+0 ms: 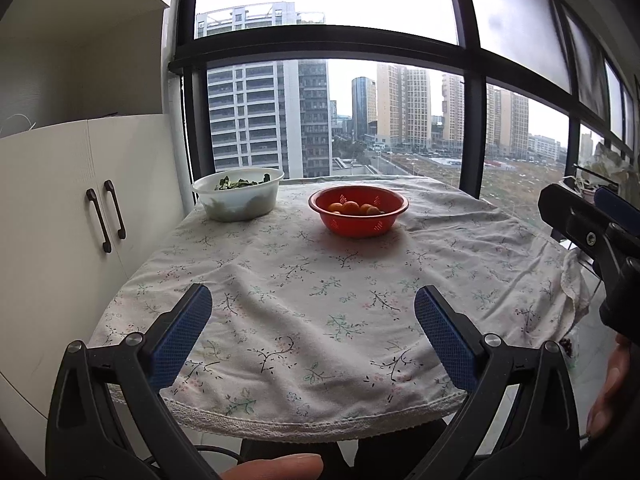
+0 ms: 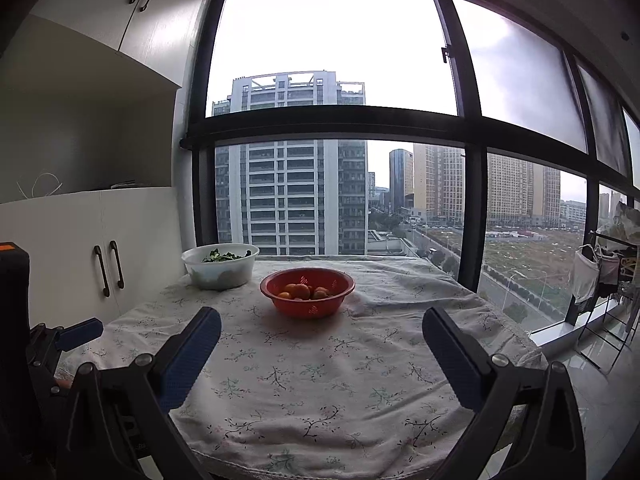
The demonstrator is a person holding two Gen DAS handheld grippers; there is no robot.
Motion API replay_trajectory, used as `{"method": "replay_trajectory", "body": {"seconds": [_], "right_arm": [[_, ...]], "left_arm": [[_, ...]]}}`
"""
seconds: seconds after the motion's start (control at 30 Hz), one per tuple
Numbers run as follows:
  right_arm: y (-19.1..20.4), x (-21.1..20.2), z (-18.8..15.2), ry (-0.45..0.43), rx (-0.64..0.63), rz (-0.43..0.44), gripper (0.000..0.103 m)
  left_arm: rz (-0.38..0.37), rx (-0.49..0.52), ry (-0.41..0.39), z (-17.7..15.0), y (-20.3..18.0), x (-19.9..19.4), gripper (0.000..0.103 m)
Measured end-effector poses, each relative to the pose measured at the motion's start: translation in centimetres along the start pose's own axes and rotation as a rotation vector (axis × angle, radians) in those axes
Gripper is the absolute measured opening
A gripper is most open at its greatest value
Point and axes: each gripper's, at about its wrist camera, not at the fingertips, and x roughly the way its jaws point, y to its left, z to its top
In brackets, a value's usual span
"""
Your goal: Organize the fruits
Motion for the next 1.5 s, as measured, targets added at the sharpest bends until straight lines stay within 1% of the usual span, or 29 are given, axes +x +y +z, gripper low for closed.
{"method": "replay_trajectory", "body": {"seconds": [0.13, 0.33, 0.57, 1.5], "right_arm": [[-0.8, 0.1, 0.1, 0.009, 0.018, -0.024, 0.103], [-1.2, 0.8, -0.2, 0.033, 0.029, -0.037, 0.103], [-1.3, 1.4, -0.9, 0.062, 0.032, -0.027, 0.103], [-1.4, 1.8, -1.4, 0.08, 0.03, -0.019, 0.103]], "left_arm": [[0.006, -0.013, -0.001, 0.2, 0.3, -0.2, 0.103], [0.013, -0.021, 0.003, 0.2, 0.5, 0.0, 0.103], [0.016, -0.023, 0.013, -0.1, 0.4, 0.4, 0.103], [0.02, -0.026, 0.019, -1.1, 0.1, 0.8, 0.103]]}}
